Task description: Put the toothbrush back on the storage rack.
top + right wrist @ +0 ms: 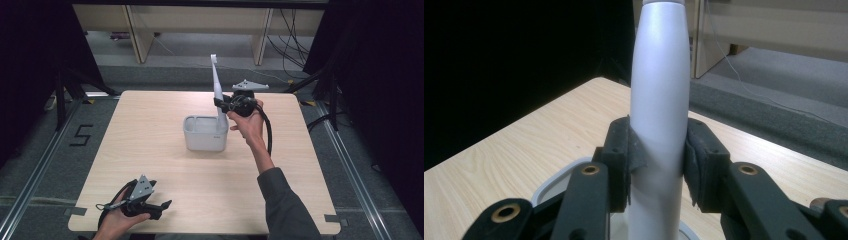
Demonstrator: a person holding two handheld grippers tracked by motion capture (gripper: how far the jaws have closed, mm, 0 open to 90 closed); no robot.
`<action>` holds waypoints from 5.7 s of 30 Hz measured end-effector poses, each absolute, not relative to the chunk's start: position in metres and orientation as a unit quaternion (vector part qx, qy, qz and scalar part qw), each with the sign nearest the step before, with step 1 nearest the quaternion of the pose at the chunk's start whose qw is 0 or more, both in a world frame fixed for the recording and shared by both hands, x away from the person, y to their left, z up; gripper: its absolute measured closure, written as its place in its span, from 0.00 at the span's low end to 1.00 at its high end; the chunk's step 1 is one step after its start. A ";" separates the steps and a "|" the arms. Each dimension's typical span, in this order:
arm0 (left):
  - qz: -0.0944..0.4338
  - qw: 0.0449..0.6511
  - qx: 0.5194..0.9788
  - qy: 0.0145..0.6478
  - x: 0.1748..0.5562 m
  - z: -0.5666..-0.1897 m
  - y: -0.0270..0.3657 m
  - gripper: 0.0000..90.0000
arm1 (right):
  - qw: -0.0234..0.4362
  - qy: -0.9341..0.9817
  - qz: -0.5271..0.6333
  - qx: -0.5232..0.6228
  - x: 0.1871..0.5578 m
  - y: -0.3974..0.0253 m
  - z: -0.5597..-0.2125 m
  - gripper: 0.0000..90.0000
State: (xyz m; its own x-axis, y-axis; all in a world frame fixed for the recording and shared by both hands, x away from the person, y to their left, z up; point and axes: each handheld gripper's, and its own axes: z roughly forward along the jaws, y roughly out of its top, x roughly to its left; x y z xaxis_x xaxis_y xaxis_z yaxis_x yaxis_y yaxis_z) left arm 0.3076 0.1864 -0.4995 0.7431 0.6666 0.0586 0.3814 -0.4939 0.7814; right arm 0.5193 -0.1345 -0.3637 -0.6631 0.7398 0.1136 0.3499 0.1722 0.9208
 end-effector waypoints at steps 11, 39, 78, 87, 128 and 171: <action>0.178 0.402 0.842 0.314 0.307 -0.500 0.185 0.17 | 0.187 0.740 0.527 0.374 0.527 -0.134 -0.375 0.74; 0.178 0.397 0.846 0.308 0.308 -0.500 0.186 0.17 | 0.200 0.757 0.503 0.366 0.514 -0.140 -0.396 0.74; 0.180 0.394 0.848 0.307 0.308 -0.500 0.186 0.17 | 0.197 0.778 0.469 0.369 0.505 -0.139 -0.415 0.74; 0.179 0.394 0.848 0.306 0.308 -0.500 0.185 0.17 | 0.202 0.780 0.466 0.366 0.505 -0.140 -0.416 0.75; 0.182 0.394 0.847 0.307 0.308 -0.501 0.185 0.17 | 0.211 0.757 0.489 0.379 0.485 -0.155 -0.397 0.42; 0.183 0.387 0.851 0.305 0.307 -0.500 0.184 0.17 | 0.213 0.752 0.493 0.383 0.451 -0.181 -0.401 0.37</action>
State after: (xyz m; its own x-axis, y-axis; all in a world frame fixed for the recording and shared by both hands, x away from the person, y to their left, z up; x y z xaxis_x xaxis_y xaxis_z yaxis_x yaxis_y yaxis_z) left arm 0.3068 0.1844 -0.5002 0.7473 0.6602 0.0755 0.3772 -0.5150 0.7697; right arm 0.4514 -0.1807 -0.4009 -0.6158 0.7859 0.0563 0.3653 0.2215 0.9042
